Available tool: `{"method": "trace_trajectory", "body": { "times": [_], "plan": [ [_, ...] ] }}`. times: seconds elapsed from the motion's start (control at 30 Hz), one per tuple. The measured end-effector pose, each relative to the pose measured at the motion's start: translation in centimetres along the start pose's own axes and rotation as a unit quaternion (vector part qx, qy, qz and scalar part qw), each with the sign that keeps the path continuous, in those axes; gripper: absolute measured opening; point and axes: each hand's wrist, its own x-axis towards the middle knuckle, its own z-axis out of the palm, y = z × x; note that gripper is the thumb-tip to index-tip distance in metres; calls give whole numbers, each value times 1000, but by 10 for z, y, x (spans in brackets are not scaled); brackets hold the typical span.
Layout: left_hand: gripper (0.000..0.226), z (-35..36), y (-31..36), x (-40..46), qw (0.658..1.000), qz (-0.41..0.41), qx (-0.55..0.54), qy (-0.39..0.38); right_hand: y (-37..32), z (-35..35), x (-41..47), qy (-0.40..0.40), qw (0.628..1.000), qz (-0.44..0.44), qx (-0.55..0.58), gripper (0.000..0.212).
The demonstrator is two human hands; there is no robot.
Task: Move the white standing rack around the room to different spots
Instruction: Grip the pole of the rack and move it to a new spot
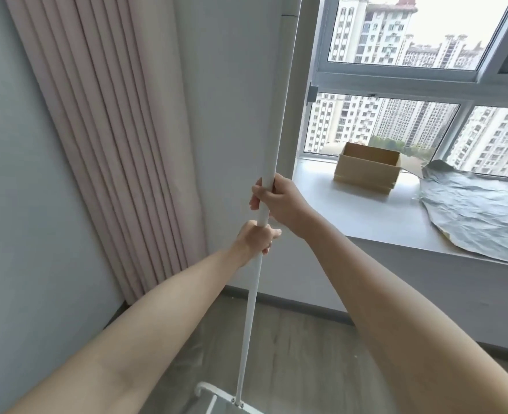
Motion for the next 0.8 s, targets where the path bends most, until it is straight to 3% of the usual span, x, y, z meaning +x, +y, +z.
{"method": "trace_trajectory", "body": {
  "times": [0.23,0.37,0.47,0.53,0.57,0.67,0.8],
  "plan": [
    [13,2,0,21,996,-17,-21,81,21,2,37,-71,995,-34,59,26],
    [23,-1,-7,11,987,-27,-15,157,27,16,42,-102,989,-62,90,23],
    [13,1,-14,-6,983,-25,-41,175,29,23,38,-95,987,-61,117,20],
    [20,2,-14,-18,981,-27,-46,185,28,28,30,-61,990,-47,120,13],
    [23,2,-14,-25,980,-27,-44,191,27,32,25,-38,993,-29,109,16],
    [21,-3,-16,-55,979,-51,-33,193,22,47,-1,15,994,71,82,54],
    [17,-26,-48,-116,963,-86,-69,246,18,74,-52,-41,982,181,27,75]
  ]
}}
